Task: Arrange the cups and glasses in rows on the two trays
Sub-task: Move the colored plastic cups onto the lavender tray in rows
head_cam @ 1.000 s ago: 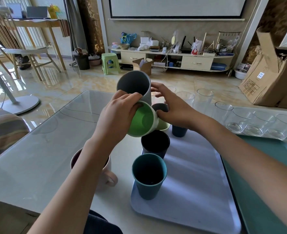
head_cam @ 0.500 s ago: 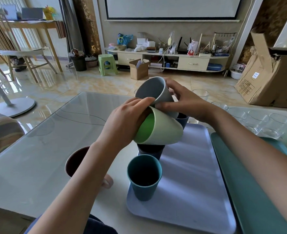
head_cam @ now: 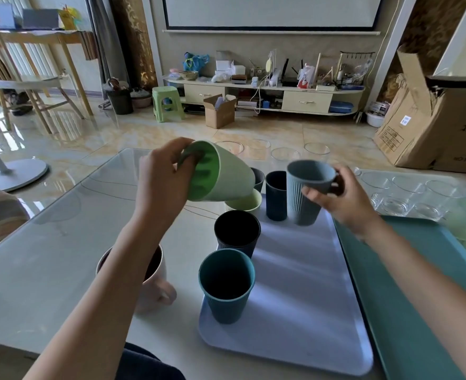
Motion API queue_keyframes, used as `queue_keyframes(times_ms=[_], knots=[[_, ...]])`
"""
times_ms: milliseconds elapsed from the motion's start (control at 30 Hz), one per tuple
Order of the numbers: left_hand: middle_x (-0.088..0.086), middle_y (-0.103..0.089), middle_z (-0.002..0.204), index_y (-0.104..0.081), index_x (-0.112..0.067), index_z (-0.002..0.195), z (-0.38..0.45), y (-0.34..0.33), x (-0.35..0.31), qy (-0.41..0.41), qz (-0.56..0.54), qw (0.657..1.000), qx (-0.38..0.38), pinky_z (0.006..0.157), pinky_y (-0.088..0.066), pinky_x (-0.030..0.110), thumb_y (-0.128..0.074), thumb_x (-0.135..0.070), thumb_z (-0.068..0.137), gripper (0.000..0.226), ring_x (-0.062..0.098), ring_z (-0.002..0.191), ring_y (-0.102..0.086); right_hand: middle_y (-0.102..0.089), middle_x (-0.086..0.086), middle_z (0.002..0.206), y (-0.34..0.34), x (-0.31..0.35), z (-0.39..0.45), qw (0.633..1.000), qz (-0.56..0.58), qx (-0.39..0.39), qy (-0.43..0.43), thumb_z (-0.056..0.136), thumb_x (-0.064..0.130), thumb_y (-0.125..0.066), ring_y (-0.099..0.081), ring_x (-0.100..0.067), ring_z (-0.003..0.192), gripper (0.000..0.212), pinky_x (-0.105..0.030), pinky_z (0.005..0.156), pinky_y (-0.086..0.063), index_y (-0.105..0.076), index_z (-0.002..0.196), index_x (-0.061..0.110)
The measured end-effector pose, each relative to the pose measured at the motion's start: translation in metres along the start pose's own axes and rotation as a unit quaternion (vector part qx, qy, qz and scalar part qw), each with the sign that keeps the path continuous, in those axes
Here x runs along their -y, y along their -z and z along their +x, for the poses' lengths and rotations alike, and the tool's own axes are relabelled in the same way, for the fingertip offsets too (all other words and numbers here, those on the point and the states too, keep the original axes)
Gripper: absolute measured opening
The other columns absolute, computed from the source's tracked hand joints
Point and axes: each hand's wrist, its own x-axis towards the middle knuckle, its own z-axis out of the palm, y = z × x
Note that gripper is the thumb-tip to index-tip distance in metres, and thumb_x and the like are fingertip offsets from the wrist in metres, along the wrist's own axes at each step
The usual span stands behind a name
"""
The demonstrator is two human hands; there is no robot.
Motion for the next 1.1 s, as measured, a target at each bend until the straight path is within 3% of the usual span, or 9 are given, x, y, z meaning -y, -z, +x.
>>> queue_keyframes(times_ms=[133, 300, 367, 500, 567, 667, 733, 833, 1100], knots=[[0.002, -0.066, 0.076, -0.071, -0.014, 0.094, 0.002, 0.001, 0.001, 0.033, 0.007, 0.999, -0.041, 0.064, -0.047, 0.036, -0.058, -0.009, 0.082, 0.018, 0.024, 0.072, -0.061, -0.059, 0.0, 0.113, -0.018, -0.033, -0.017, 0.999, 0.023, 0.009, -0.04, 0.048, 0.056, -0.081, -0.059, -0.018, 0.106, 0.082, -0.031, 0.087, -0.052, -0.046, 0.113, 0.02], [-0.003, -0.062, 0.073, -0.072, -0.015, 0.093, -0.001, 0.003, -0.003, 0.042, 0.042, 0.996, -0.061, 0.058, -0.04, 0.022, -0.058, -0.008, 0.082, 0.019, 0.022, 0.073, -0.059, -0.055, 0.009, 0.112, -0.045, -0.057, -0.014, 0.999, 0.009, -0.008, -0.038, 0.071, 0.011, -0.08, -0.054, -0.012, 0.106, 0.066, -0.008, 0.079, -0.048, -0.044, 0.125, 0.007], [-0.003, -0.061, 0.074, -0.071, -0.014, 0.094, -0.001, 0.003, -0.003, 0.039, 0.051, 0.996, -0.065, 0.057, -0.037, 0.022, -0.057, -0.007, 0.083, 0.019, 0.021, 0.073, -0.058, -0.055, 0.005, 0.117, -0.051, -0.065, -0.011, 0.999, 0.002, -0.01, -0.034, 0.071, 0.011, -0.08, -0.053, -0.016, 0.112, 0.068, -0.018, 0.088, -0.048, -0.042, 0.128, 0.007], [0.0, -0.062, 0.074, -0.071, -0.014, 0.093, 0.0, 0.002, -0.002, 0.039, 0.054, 0.996, -0.06, 0.059, -0.036, 0.026, -0.057, -0.009, 0.084, 0.017, 0.023, 0.074, -0.058, -0.053, -0.006, 0.129, -0.056, -0.07, -0.007, 0.999, -0.002, -0.005, -0.036, 0.072, 0.014, -0.08, -0.052, -0.017, 0.115, 0.07, -0.011, 0.081, -0.043, -0.04, 0.129, 0.009], [-0.001, -0.062, 0.074, -0.071, -0.014, 0.094, -0.001, 0.001, -0.002, 0.041, 0.059, 0.996, -0.049, 0.056, -0.037, 0.023, -0.058, -0.011, 0.085, 0.017, 0.021, 0.071, -0.056, -0.051, -0.006, 0.131, -0.057, -0.069, -0.007, 0.999, 0.005, 0.0, -0.04, 0.069, 0.02, -0.081, -0.051, -0.02, 0.121, 0.076, -0.014, 0.084, -0.043, -0.038, 0.13, 0.01], [-0.001, -0.061, 0.072, -0.07, -0.016, 0.092, -0.001, -0.001, -0.001, 0.041, 0.064, 0.997, -0.028, 0.054, -0.035, 0.019, -0.057, -0.012, 0.085, 0.015, 0.017, 0.067, -0.051, -0.042, 0.002, 0.134, -0.055, -0.06, -0.016, 0.999, 0.018, 0.006, -0.048, 0.049, 0.064, -0.079, -0.043, -0.014, 0.127, 0.109, -0.022, 0.096, -0.038, -0.029, 0.134, 0.018], [-0.001, -0.061, 0.071, -0.069, -0.016, 0.09, -0.001, -0.003, 0.0, 0.038, 0.059, 0.997, -0.017, 0.053, -0.036, 0.023, -0.056, -0.012, 0.086, 0.015, 0.017, 0.065, -0.05, -0.035, 0.006, 0.136, -0.054, -0.049, -0.025, 0.999, -0.013, -0.039, -0.019, 0.044, 0.084, -0.063, -0.035, -0.009, 0.128, 0.12, -0.024, 0.103, -0.029, -0.025, 0.139, 0.021], [0.002, -0.062, 0.072, -0.069, -0.014, 0.091, -0.005, -0.009, -0.004, 0.038, 0.054, 0.998, -0.011, 0.054, -0.036, 0.026, -0.054, -0.012, 0.087, 0.016, 0.02, 0.066, -0.052, -0.037, 0.002, 0.138, -0.051, -0.025, -0.039, 0.984, -0.106, -0.119, 0.085, 0.058, 0.076, -0.06, -0.033, -0.014, 0.131, 0.103, -0.025, 0.106, -0.025, -0.031, 0.137, 0.017], [0.004, -0.064, 0.074, -0.069, -0.01, 0.095, -0.029, -0.033, -0.033, -0.004, 0.051, 0.997, 0.059, 0.056, -0.039, 0.027, -0.052, -0.016, 0.092, 0.018, 0.023, 0.068, -0.056, -0.045, 0.002, 0.136, -0.069, 0.027, -0.042, 0.954, -0.194, -0.036, 0.225, 0.057, 0.06, -0.068, -0.028, -0.017, 0.133, 0.092, -0.032, 0.109, -0.027, -0.042, 0.136, 0.02]])
